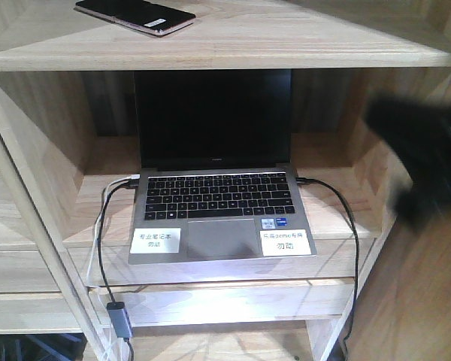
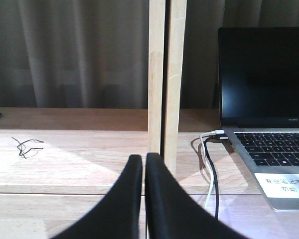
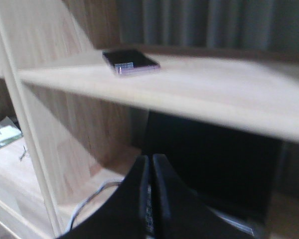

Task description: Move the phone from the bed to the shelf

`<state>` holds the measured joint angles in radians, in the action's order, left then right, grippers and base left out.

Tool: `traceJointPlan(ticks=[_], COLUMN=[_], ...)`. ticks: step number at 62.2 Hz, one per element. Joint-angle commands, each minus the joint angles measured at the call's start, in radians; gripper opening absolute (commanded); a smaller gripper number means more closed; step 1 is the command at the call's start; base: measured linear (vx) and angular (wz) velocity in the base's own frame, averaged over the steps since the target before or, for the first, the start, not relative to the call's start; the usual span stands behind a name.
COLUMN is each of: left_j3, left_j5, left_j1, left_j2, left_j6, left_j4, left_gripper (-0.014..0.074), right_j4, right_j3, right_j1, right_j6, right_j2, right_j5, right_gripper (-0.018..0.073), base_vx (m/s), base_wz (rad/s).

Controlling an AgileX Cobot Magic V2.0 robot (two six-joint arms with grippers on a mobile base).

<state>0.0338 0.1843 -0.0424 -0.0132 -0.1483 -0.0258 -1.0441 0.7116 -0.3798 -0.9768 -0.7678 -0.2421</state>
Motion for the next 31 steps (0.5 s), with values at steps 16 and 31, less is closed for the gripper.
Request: traceJointPlan(ticks=[16, 31], left_j3=[-0.021, -0.021], left_j5=[-0.072, -0.072], left_j1=[0.004, 0.004], left_j2=[-0.013, -0.013], left_j6=[0.006, 0.006], left_j4=[-0.009, -0.009], left_gripper=[0.0001, 0.0001], right_j4=[-0.021, -0.018], right_j3=[-0.296, -0.358], right_j1=[0.001, 0.001], right_j6=[-0.008, -0.004], right_j2=[0.432, 0.563], right_j5=[0.060, 0.074], right_gripper=[-0.0006, -0.0006], base_vx=[0.00, 0.00], base_wz=[0.00, 0.00])
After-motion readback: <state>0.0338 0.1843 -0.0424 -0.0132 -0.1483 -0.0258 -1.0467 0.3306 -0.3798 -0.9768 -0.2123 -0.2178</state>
